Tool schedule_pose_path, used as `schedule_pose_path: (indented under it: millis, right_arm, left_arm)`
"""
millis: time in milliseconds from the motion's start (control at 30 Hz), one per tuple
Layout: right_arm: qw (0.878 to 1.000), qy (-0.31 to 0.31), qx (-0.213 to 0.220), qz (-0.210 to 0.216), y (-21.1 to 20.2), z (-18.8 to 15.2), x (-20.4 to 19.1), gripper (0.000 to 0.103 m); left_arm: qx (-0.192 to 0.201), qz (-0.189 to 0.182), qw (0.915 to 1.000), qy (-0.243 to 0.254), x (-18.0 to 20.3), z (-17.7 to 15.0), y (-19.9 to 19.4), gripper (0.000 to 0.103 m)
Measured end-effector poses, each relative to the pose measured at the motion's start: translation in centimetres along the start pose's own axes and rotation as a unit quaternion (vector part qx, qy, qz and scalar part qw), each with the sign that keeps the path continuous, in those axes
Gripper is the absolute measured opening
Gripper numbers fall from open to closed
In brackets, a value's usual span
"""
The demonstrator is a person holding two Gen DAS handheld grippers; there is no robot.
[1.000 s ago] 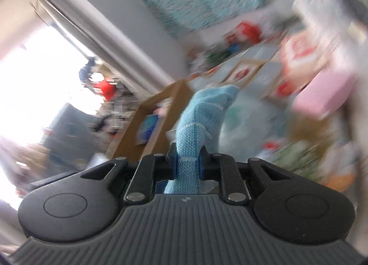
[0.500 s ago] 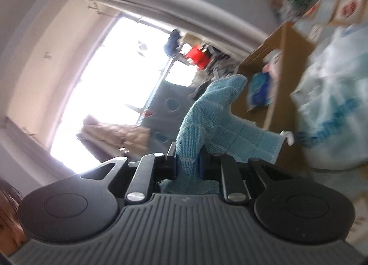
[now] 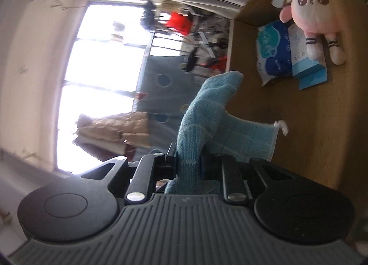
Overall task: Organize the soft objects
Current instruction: 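Carry the blue towel into the cardboard box and open the right tool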
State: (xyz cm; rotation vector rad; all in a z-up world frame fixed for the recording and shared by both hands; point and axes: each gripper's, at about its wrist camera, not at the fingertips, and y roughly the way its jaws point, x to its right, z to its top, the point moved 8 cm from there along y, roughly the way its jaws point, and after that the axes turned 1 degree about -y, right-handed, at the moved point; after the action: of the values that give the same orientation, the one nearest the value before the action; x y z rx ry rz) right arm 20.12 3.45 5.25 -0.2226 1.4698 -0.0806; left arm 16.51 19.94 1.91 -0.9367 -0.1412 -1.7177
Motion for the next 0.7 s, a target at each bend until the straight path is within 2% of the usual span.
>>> schedule_pose_path:
  millis: [167, 333, 567, 700]
  right_arm:
    - [0.997, 0.026, 0.007, -0.067, 6.2, 3.7, 3.4, 0.018]
    - [0.991, 0.029, -0.004, -0.128, 11.2, 4.8, 6.7, 0.018]
    - [0.982, 0.032, -0.039, -0.182, 16.4, 4.1, 9.7, 0.018]
    - [0.972, 0.033, -0.053, -0.228, 18.3, 3.8, 11.5, 0.022]
  left_arm:
    - [-0.004, 0.083, 0.9959, -0.035, -5.0, 2.7, 1.3, 0.093]
    - [0.000, 0.152, 0.9859, -0.069, -8.7, 3.7, 0.3, 0.089]
    - [0.039, 0.191, 0.9799, -0.040, -8.5, 3.3, -3.3, 0.089]
    - [0.044, 0.209, 0.9768, -0.016, -7.7, 2.4, -4.5, 0.089]
